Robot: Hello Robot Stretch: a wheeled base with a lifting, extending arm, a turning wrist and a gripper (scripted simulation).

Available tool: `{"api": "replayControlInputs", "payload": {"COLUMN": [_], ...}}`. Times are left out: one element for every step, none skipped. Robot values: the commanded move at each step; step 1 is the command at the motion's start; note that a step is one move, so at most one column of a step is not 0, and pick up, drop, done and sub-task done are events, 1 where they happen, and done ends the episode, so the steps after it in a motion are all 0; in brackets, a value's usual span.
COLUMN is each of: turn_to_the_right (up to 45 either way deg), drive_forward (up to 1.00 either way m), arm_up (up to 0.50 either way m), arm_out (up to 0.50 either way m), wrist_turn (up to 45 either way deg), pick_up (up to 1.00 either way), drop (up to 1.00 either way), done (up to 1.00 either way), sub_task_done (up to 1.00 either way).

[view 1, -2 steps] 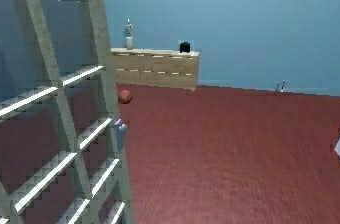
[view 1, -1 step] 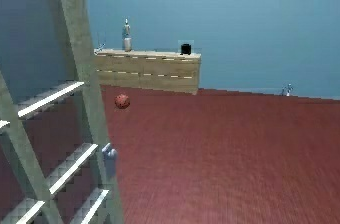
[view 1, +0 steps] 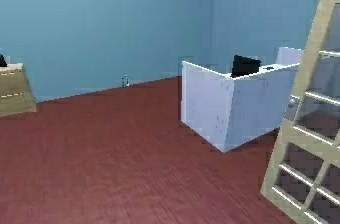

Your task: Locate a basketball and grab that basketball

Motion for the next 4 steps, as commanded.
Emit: {"api": "replayControlInputs", "payload": {"turn_to_the_right": [45.0,12.0,0.0,-45.0], "drive_forward": [0.00,0.00,0.20,0.00], "arm_up": [0.00,0.00,0.00,0.00], "arm_out": [0.00,0.00,0.00,0.00], "wrist_turn": [0.0,0.0,0.0,0.0], "pick_up": [0.00,0.00,0.00,0.00], "drop": [0.00,0.00,0.00,0.00], "done": [0.00,0.00,0.00,0.00], "sub_task_done": [0.00,0.00,0.00,0.00]}}
